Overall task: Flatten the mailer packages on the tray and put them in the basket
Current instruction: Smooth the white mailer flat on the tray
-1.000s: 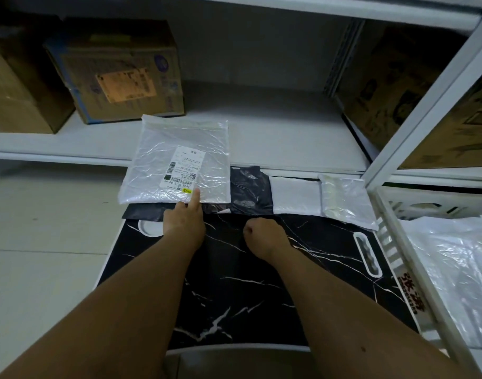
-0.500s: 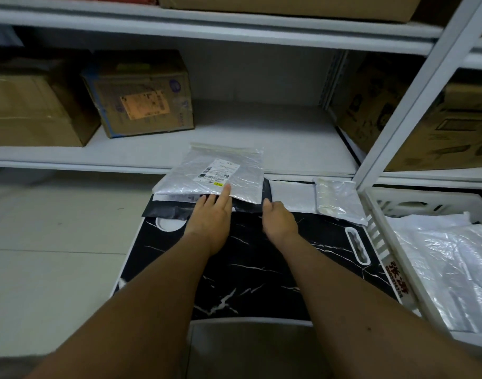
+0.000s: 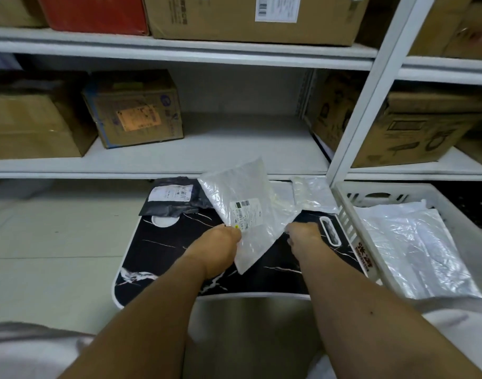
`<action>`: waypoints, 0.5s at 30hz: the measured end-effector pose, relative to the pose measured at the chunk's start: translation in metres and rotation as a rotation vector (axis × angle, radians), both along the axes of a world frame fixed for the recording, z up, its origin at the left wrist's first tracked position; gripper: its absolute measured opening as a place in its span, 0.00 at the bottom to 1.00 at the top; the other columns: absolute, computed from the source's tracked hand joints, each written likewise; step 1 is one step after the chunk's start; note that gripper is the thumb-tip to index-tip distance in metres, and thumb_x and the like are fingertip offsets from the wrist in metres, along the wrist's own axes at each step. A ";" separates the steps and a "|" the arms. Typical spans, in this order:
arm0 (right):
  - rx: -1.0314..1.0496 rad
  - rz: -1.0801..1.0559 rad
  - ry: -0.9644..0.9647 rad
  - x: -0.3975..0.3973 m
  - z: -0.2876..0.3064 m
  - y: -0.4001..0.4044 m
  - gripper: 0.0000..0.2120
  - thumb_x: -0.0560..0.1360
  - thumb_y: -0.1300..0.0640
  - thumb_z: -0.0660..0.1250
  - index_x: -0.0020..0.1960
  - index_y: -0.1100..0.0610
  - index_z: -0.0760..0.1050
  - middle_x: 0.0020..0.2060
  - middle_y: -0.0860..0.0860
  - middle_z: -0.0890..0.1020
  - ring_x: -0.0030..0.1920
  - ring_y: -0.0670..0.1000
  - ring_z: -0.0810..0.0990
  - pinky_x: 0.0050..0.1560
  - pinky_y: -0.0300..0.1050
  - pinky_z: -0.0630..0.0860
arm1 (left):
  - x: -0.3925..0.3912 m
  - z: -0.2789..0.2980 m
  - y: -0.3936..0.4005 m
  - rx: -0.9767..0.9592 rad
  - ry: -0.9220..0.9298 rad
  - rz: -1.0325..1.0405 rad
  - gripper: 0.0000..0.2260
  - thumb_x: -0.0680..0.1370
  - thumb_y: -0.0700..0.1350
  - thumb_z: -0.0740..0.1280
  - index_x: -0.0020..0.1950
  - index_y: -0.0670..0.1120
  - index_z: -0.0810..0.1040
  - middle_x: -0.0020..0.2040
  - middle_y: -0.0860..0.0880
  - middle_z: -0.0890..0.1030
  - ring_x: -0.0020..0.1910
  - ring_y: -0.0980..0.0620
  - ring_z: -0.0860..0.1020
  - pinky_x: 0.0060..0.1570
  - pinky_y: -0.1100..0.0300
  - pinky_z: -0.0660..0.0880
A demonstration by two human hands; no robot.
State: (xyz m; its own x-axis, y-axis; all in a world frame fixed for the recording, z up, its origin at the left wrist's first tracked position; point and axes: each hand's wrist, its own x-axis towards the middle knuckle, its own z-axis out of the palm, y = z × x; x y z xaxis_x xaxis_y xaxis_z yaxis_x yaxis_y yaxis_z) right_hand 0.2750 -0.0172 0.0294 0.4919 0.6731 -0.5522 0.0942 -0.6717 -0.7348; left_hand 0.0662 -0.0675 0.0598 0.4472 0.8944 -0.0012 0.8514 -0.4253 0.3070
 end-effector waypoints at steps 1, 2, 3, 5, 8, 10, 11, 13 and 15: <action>-0.030 0.016 -0.058 -0.004 0.006 -0.008 0.28 0.68 0.63 0.63 0.68 0.62 0.64 0.48 0.58 0.79 0.42 0.57 0.76 0.40 0.47 0.72 | -0.001 0.000 -0.001 -0.013 -0.080 0.083 0.07 0.79 0.41 0.57 0.49 0.43 0.74 0.50 0.43 0.79 0.48 0.44 0.76 0.49 0.55 0.73; -0.051 0.058 -0.130 -0.011 0.013 -0.017 0.27 0.71 0.63 0.64 0.69 0.62 0.64 0.53 0.59 0.79 0.46 0.58 0.78 0.41 0.46 0.72 | -0.001 -0.001 -0.001 -0.005 -0.156 0.176 0.07 0.79 0.43 0.57 0.45 0.43 0.73 0.44 0.44 0.79 0.43 0.44 0.76 0.41 0.56 0.72; -0.065 0.117 -0.205 -0.017 0.018 -0.024 0.25 0.73 0.62 0.63 0.69 0.62 0.64 0.57 0.60 0.78 0.52 0.60 0.78 0.44 0.46 0.72 | -0.002 -0.001 0.000 0.001 -0.245 0.285 0.08 0.78 0.44 0.59 0.41 0.43 0.72 0.40 0.44 0.78 0.40 0.45 0.75 0.37 0.58 0.69; -0.083 0.253 -0.310 -0.024 0.021 -0.033 0.22 0.77 0.60 0.62 0.69 0.62 0.64 0.61 0.60 0.76 0.59 0.60 0.76 0.50 0.47 0.72 | -0.003 0.001 0.005 -0.054 -0.410 0.512 0.09 0.76 0.43 0.61 0.37 0.42 0.70 0.35 0.45 0.75 0.36 0.46 0.72 0.35 0.58 0.68; -0.088 0.417 -0.409 -0.032 0.010 -0.033 0.17 0.77 0.57 0.61 0.64 0.60 0.69 0.60 0.58 0.76 0.57 0.59 0.76 0.51 0.47 0.73 | -0.005 -0.003 0.016 -0.225 -0.452 0.676 0.07 0.76 0.43 0.63 0.42 0.40 0.70 0.40 0.44 0.75 0.42 0.44 0.74 0.39 0.59 0.67; -0.118 0.539 -0.484 -0.037 0.005 -0.032 0.16 0.77 0.55 0.60 0.64 0.58 0.71 0.61 0.57 0.75 0.59 0.58 0.75 0.55 0.48 0.73 | -0.005 -0.011 0.022 -0.319 -0.405 0.692 0.11 0.77 0.44 0.63 0.54 0.38 0.71 0.50 0.40 0.77 0.52 0.41 0.76 0.43 0.58 0.68; -0.140 0.599 -0.523 -0.039 0.002 -0.032 0.16 0.78 0.54 0.58 0.65 0.56 0.70 0.62 0.57 0.73 0.60 0.59 0.74 0.58 0.50 0.73 | -0.005 -0.016 0.024 -0.358 -0.370 0.692 0.14 0.78 0.44 0.62 0.59 0.37 0.69 0.54 0.39 0.77 0.54 0.40 0.76 0.44 0.58 0.68; -0.173 0.687 -0.575 -0.040 -0.006 -0.032 0.19 0.78 0.53 0.57 0.68 0.55 0.67 0.64 0.58 0.69 0.63 0.60 0.71 0.63 0.54 0.70 | -0.001 -0.023 0.027 -0.430 -0.349 0.689 0.15 0.79 0.44 0.61 0.63 0.39 0.67 0.58 0.38 0.75 0.57 0.40 0.75 0.46 0.56 0.69; -0.205 0.730 -0.564 -0.040 -0.014 -0.032 0.22 0.78 0.52 0.58 0.70 0.55 0.62 0.66 0.59 0.68 0.64 0.61 0.70 0.64 0.55 0.70 | 0.007 -0.028 0.027 -0.541 -0.386 0.698 0.14 0.79 0.42 0.60 0.63 0.41 0.65 0.59 0.39 0.74 0.57 0.40 0.75 0.49 0.53 0.73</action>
State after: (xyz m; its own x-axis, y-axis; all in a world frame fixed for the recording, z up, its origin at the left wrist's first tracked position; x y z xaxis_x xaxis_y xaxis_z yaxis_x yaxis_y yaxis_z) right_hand 0.2347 -0.0496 0.0154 0.2181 0.8365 -0.5027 0.8480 -0.4173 -0.3267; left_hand 0.0728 -0.0402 0.0313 -0.1298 0.8808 -0.4554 0.6579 0.4201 0.6250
